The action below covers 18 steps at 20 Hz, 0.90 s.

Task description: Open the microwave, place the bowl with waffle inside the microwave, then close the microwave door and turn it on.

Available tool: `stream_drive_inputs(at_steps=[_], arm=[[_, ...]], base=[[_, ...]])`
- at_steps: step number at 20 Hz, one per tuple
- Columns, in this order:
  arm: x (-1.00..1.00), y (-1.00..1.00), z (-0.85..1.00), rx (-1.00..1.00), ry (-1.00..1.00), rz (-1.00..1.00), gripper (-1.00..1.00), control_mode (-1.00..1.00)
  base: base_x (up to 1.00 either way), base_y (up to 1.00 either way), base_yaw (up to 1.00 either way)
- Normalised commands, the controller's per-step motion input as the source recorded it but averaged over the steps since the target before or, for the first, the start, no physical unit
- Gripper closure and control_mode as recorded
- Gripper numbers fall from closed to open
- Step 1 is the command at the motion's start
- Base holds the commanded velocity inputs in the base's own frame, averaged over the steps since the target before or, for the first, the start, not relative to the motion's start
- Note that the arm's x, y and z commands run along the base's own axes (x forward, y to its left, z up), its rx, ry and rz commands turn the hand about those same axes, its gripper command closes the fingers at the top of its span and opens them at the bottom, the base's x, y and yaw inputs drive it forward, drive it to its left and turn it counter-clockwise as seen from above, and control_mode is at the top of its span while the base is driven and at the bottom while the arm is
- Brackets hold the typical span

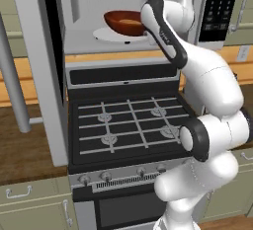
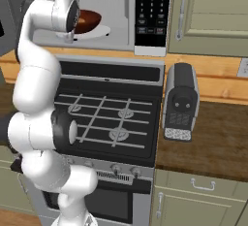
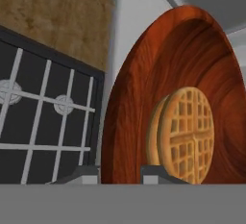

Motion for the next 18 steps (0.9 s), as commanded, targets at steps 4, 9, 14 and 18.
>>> stream_drive_inputs(at_steps=[4, 9, 14, 18], arm=[[0.91, 0.00, -0.17, 0.00, 0.00, 0.00, 1.00, -1.00], [0.73, 0.01, -0.04, 0.00, 0.00, 0.03, 1.00, -1.00], [0.71, 0.03, -0.20, 0.00, 0.00, 0.03, 1.00, -1.00], [0.64, 0.17, -0.26, -0.01, 0.01, 0.03, 1.00, -1.00]], base=[[0.00, 0.00, 0.00], [0.00, 0.00, 0.00], [0.00, 0.00, 0.00], [0.00, 0.00, 0.00]])
